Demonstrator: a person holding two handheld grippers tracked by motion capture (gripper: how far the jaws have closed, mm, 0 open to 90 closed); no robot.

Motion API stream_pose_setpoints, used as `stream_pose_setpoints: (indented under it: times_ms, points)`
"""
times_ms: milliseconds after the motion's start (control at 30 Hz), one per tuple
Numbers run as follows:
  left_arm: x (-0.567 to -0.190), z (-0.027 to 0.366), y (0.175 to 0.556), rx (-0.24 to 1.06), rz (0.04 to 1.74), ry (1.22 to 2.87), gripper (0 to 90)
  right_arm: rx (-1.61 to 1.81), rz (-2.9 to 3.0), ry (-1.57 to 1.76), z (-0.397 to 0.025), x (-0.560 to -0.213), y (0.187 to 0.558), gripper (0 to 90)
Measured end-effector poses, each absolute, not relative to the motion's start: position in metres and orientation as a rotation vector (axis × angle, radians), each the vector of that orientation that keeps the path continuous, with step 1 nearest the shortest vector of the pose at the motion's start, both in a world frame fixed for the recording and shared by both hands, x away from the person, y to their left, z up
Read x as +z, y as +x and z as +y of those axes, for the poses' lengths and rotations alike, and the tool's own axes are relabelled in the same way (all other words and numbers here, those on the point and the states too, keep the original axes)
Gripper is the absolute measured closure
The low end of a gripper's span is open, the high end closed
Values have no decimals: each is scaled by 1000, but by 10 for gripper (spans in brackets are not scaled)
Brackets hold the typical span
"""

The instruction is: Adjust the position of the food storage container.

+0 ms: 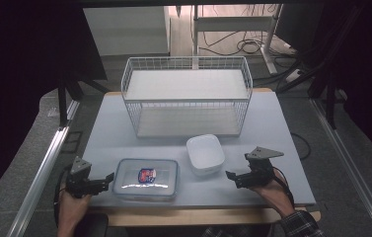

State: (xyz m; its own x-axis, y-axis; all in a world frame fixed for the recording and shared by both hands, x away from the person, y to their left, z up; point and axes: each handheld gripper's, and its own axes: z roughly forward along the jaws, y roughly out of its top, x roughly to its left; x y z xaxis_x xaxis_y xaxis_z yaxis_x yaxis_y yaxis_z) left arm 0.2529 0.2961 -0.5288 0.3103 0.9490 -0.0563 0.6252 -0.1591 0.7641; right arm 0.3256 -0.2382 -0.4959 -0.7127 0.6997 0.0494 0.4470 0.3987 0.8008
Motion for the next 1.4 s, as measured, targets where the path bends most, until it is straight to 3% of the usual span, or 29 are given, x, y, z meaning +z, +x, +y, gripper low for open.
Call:
stream_pose_setpoints:
  times_ms: [267,400,667,700,800,1000,1167,1400]
  points:
    - [-531,295,255,571,1417,1888,17,1165,2375,981,-234,-492,326,34]
    - [-530,298,253,554,1403,1852,11,1144,2367,975,-233,-488,327,124]
    - [-530,294,253,586,1420,1886,20,1152,2432,947,-222,-474,330,442]
    - [-530,294,253,592,1420,1886,20,1152,2432,947,-222,-474,330,442]
    - [-531,293,254,602,1425,1881,21,1165,2474,876,-212,-465,335,600]
    - [-531,293,254,621,1424,1888,22,1163,2503,732,-185,-453,345,786]
    - [-533,295,254,615,1431,1893,27,1145,2547,646,-155,-451,354,882]
    - [-533,296,254,619,1440,1904,32,1186,2578,639,-123,-455,369,888]
